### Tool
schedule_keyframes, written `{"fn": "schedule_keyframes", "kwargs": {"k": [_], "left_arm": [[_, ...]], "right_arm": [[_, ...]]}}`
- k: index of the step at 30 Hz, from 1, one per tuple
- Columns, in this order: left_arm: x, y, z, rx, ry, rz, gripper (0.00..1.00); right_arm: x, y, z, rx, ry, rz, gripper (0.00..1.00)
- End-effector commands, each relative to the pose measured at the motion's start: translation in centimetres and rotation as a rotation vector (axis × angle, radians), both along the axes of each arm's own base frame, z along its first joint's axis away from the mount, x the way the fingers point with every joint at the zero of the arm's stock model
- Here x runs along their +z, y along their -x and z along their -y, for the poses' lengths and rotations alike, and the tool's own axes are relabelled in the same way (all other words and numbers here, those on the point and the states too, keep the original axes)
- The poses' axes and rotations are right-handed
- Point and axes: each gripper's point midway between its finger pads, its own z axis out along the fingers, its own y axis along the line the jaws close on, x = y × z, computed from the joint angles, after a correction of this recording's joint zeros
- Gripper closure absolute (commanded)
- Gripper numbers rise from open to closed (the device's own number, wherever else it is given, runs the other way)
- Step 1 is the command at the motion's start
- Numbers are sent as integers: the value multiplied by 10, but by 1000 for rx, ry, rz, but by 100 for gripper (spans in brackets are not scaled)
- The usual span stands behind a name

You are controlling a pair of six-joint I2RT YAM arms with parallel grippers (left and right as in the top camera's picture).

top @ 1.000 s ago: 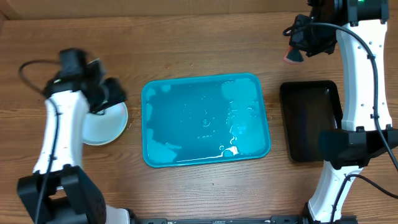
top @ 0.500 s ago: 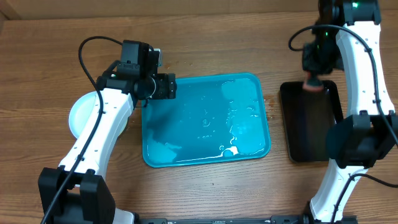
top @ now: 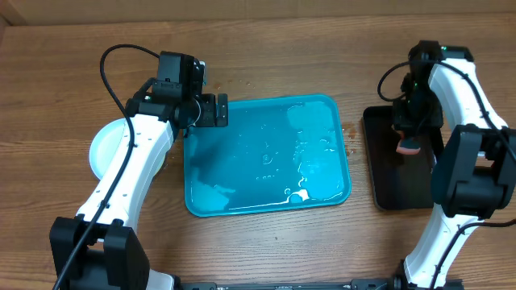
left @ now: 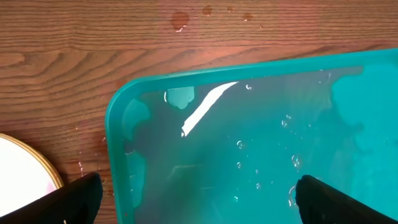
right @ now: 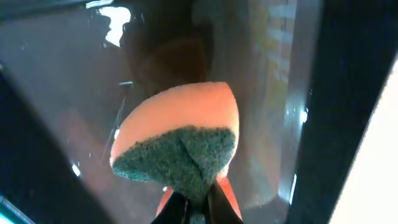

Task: Clean dirty plates on tray and stack at the side
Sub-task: 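Lower the sponge into the black tray and open the right gripper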

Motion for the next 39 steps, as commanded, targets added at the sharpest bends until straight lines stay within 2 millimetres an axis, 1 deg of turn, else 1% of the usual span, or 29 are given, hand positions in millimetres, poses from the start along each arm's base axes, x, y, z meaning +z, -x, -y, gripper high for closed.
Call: {"fn": "schedule_keyframes", "kwargs": {"k": [1,2,4,5,7,9,11,13,14,16,17,18,19,20,21,24,26,29,32,33,36,39], "left_arm": [[16,-4,-2,-2,-15,47,0],[16,-4,-2,-2,-15,47,0],[16,-4,-2,-2,-15,47,0],[16,-4,-2,-2,-15,47,0],[16,-4,-2,-2,-15,47,0],[16,-4,-2,-2,-15,47,0],[16,-4,-2,-2,-15,47,0],[16,-4,-2,-2,-15,47,0],[16,-4,-2,-2,-15,47,0],[16,-4,-2,-2,-15,47,0],[16,-4,-2,-2,-15,47,0],[16,-4,-2,-2,-15,47,0],[16,-4,-2,-2,-15,47,0],[16,-4,-2,-2,-15,47,0],[16,-4,-2,-2,-15,47,0],[16,-4,-2,-2,-15,47,0],[16,-4,-2,-2,-15,47,0],[16,-4,-2,-2,-15,47,0],[16,-4,-2,-2,-15,47,0],[16,-4,-2,-2,-15,47,0],[16,-4,-2,-2,-15,47,0],[16,-4,-2,-2,-15,47,0]], "right_arm": [[3,-3,1,19,8,24,96],[3,-4,1,18,8,28,96],[3,-4,1,-2,10,29,90],[3,-3,0,-19,8,28,86],[4,-1,-10,-42,-44,24,76],[10,-2,-18,-47,-88,42,67],[22,-6,-23,-58,-117,85,61],[42,-10,-24,-81,-118,141,58],[56,-11,-26,-82,-125,177,57],[87,-10,-30,-78,-146,249,53],[108,-7,-34,-74,-161,297,47],[122,-4,-35,-71,-166,327,40],[142,2,-37,-67,-172,372,28],[157,8,-38,-63,-174,407,10],[173,14,-40,-58,-176,447,0],[216,39,-43,-49,-176,562,0],[245,60,-47,-70,-182,646,0],[278,86,-51,-85,-193,762,0],[302,109,-53,-73,-189,857,0],[315,123,-55,-65,-186,912,0],[326,141,-55,-59,-175,965,0],[331,157,-51,-65,-143,988,0]]}}
